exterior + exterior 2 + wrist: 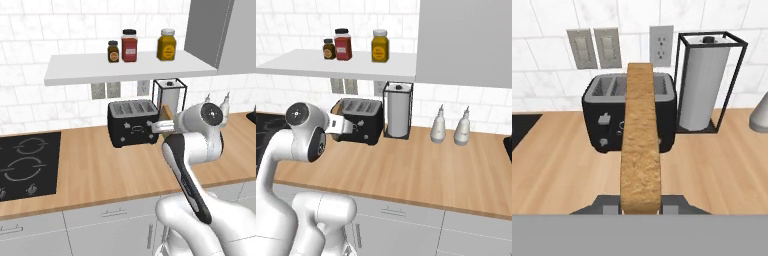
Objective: Start the toaster. Once the lever pops up, take the bread to the plate on the dining counter.
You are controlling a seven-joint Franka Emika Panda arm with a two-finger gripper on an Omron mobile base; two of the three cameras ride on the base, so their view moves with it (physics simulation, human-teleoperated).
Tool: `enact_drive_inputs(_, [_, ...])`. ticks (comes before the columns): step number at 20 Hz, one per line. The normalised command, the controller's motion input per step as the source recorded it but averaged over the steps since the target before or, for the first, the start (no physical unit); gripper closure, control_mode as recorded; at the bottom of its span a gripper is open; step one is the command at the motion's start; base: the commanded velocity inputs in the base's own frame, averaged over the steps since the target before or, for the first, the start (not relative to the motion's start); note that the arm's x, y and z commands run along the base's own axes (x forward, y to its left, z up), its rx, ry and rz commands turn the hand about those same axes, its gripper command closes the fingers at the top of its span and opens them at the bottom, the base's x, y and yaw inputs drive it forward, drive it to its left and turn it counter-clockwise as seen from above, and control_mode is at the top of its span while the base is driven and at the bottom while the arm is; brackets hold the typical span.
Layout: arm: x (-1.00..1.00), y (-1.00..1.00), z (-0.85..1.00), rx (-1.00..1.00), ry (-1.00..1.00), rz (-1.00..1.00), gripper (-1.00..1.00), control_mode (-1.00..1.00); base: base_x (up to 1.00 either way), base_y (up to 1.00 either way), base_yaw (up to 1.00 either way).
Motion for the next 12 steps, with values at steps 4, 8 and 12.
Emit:
enact_drive_inputs(4, [-0.62, -0.13, 0.19, -0.02, 0.06, 0.0, 1.0, -1.0, 0.0, 0.0, 0.0])
enact_drive_inputs(8, [-0.33, 0.0, 0.25, -0.07, 0.01, 0.0, 1.0, -1.0, 0.0, 0.0, 0.0])
enact_drive_inputs(12, [-0.38, 0.0, 0.31, -0.05, 0.02, -0.01, 1.0, -1.0, 0.0, 0.0, 0.0])
